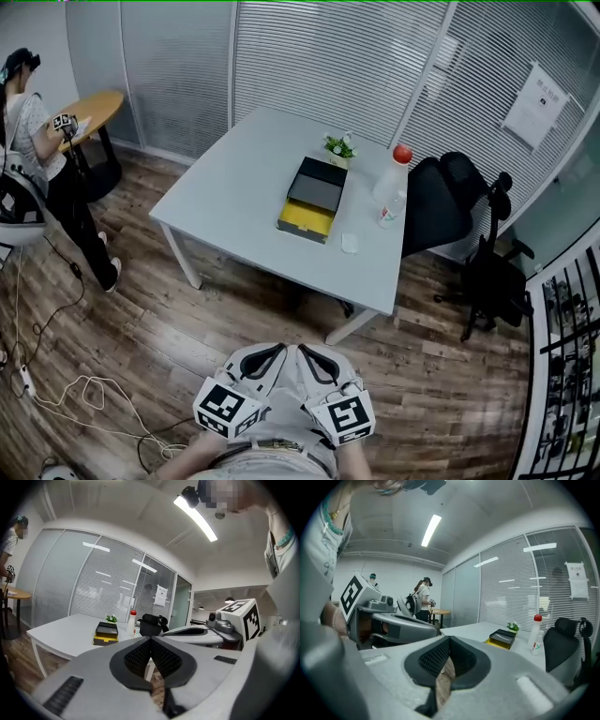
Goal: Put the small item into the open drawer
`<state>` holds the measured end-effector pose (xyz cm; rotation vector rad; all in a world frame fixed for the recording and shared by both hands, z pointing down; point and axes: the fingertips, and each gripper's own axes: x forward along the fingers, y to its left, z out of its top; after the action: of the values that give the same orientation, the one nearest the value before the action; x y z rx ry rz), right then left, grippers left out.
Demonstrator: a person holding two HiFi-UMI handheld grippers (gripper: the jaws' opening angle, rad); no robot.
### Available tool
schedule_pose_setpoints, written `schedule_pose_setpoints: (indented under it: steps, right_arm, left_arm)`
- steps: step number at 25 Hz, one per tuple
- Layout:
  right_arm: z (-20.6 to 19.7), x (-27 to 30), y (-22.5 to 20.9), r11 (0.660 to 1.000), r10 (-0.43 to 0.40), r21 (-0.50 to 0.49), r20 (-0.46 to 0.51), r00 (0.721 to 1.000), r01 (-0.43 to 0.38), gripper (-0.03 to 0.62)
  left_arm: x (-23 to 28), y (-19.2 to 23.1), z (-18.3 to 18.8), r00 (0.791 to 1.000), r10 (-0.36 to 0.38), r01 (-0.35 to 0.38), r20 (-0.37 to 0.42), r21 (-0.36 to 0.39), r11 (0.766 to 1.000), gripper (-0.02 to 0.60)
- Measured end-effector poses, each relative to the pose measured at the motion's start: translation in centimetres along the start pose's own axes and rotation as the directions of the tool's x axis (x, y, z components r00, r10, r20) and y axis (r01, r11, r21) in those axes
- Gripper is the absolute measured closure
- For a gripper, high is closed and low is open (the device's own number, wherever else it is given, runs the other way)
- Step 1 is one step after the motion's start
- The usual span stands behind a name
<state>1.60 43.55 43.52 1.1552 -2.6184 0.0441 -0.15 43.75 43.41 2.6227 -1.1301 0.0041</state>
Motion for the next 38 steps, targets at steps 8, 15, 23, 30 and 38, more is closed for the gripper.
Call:
schedule_pose_setpoints:
  steps: [8, 15, 23, 30, 38]
  right_arm:
    - [1.1, 4.8, -5.4, 1.000, -0.021, 0.002, 0.022, 1.000, 0.021, 0.591]
    - [2.5, 8.5, -10.4, 1.000, -0.023, 0.012, 0.020, 1.000, 0.023, 0.591]
    - [3.8, 12.0, -15.0, 1.000, -0.003, 0.004, 0.016, 1.000, 0.003, 0.591]
    - [4.5, 14.5, -18.4, 1.000, 0.018, 0.003, 0.010, 1.000, -0.018, 0.591]
    - [3.8, 16.8, -22.0, 0.999, 0.043, 0.007, 0.006, 0.999, -0.043, 0.591]
  left_arm:
    - [5.2, 4.2, 2.0, 1.000, -0.016, 0.016, -0.009, 0.010, 1.000, 0.584]
    - [10.3, 7.3, 4.3, 1.000, -0.013, 0.014, -0.009, 0.017, 1.000, 0.584]
    - [14.9, 10.3, 6.5, 1.000, -0.001, 0.001, 0.003, -0.002, 1.000, 0.584]
    - [18.5, 12.1, 7.4, 1.000, 0.009, -0.009, 0.006, -0.009, 1.000, 0.584]
    - [22.3, 13.9, 8.0, 1.000, 0.024, -0.024, -0.010, -0.018, 1.000, 0.584]
